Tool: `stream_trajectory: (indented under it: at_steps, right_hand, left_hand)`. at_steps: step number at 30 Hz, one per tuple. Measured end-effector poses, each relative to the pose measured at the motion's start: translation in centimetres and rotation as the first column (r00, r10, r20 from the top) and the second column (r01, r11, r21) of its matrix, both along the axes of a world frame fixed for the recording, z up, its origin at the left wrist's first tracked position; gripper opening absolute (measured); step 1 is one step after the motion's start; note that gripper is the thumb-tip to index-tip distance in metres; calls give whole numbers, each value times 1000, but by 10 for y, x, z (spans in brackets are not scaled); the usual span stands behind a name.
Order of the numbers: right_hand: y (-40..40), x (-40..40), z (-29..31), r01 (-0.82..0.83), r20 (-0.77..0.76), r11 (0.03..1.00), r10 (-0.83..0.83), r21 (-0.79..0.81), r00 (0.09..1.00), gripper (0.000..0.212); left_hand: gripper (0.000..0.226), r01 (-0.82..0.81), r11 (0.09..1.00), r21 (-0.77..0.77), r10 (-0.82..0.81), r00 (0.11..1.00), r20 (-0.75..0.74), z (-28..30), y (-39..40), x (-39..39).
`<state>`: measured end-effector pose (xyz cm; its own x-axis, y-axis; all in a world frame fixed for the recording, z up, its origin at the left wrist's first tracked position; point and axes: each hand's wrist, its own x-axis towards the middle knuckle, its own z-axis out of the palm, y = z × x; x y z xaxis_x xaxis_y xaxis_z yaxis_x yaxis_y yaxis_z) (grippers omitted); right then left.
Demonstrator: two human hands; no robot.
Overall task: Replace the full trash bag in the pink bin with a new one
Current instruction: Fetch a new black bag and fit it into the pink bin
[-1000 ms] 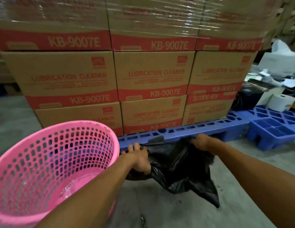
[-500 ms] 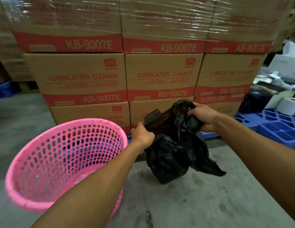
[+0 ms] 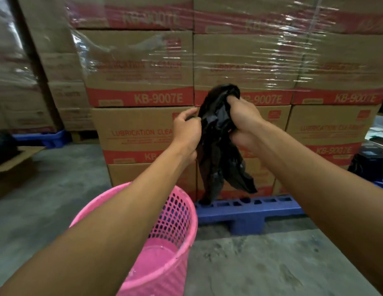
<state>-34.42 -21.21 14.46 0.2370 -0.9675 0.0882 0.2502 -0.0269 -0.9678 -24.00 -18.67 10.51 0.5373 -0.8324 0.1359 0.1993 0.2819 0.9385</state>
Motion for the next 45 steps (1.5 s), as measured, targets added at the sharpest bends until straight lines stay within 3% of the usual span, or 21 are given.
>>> stream_trajectory:
  at_steps: [7, 12, 18, 21, 23, 25, 27, 29, 31, 34, 36, 39, 41, 42, 43, 44, 45]
  right_hand:
    - [40, 62, 72, -170, 140, 984, 176, -58, 974, 39]
    - [67, 98, 71, -312, 177, 950, 308, -6, 935, 39]
    - [64, 119, -1, -326, 66, 931, 320, 163, 945, 40]
    - [61, 112, -50, -288, -52, 926, 309, 245, 950, 31]
    - [56, 103, -81, -259, -204, 943, 301, 207, 932, 24]
    - [40, 88, -114, -319, -571, 948, 264, 5, 777, 20]
    - [28, 74, -135, -457, -884, 884, 136, -95, 447, 15]
    - [17, 63, -142, -520, -982, 852, 36, -66, 185, 27]
    - [12, 57, -139, -552, -995, 833, 16, -42, 100, 33]
    - [1, 54, -139, -581, -991, 812, 25, -57, 133, 37]
    - [-4, 50, -135, -611, -974, 791, 146, 8, 176, 35]
    - [-5, 43, -117, -673, -822, 664, 550, 325, 146, 62]
    - [3, 45, -98, -701, -809, 625, 576, 343, 118, 79]
    - [9, 50, -90, -707, -848, 673, 489, 218, 205, 77]
    - [15, 58, -85, -673, -846, 740, 368, 14, 387, 65]
    - [22, 69, -85, -559, -745, 796, 224, -232, 628, 45]
    - [31, 80, -86, -411, -591, 801, 90, -436, 802, 23]
  left_hand:
    - [31, -71, 983, -172, 78, 996, 34, 79, 60, 74]
    - [34, -101, 986, -129, 111, 991, 75, 86, 108, 111]
    - [30, -166, 985, 47, 162, 984, 67, 20, 139, 130]
    - [30, -113, 964, 240, 102, 993, 56, -30, 143, 140]
    - [33, -75, 907, 413, -2, 983, 183, -63, 146, 148]
    - [34, -140, 819, 557, -140, 892, 430, -89, 149, 161]
    - [27, -284, 703, 652, -325, 688, 650, -103, 153, 173]
    - [31, -425, 554, 716, -548, 462, 698, -108, 158, 182]
    - [45, -559, 404, 724, -685, 340, 645, -109, 165, 187]
    - [41, -655, 326, 681, -747, 263, 611, -107, 171, 197]
    - [45, -644, 308, 700, -763, 272, 586, -103, 173, 202]
    - [36, -470, 381, 796, -692, 425, 583, -91, 173, 205]
    - [29, -415, 459, 786, -600, 507, 618, -84, 172, 205]
    - [28, -423, 493, 761, -572, 501, 649, -83, 169, 207]
    - [28, -439, 520, 732, -556, 476, 681, -82, 166, 206]
    - [31, -460, 548, 699, -542, 441, 715, -82, 162, 204]
    - [33, -482, 575, 661, -528, 399, 750, -82, 158, 202]
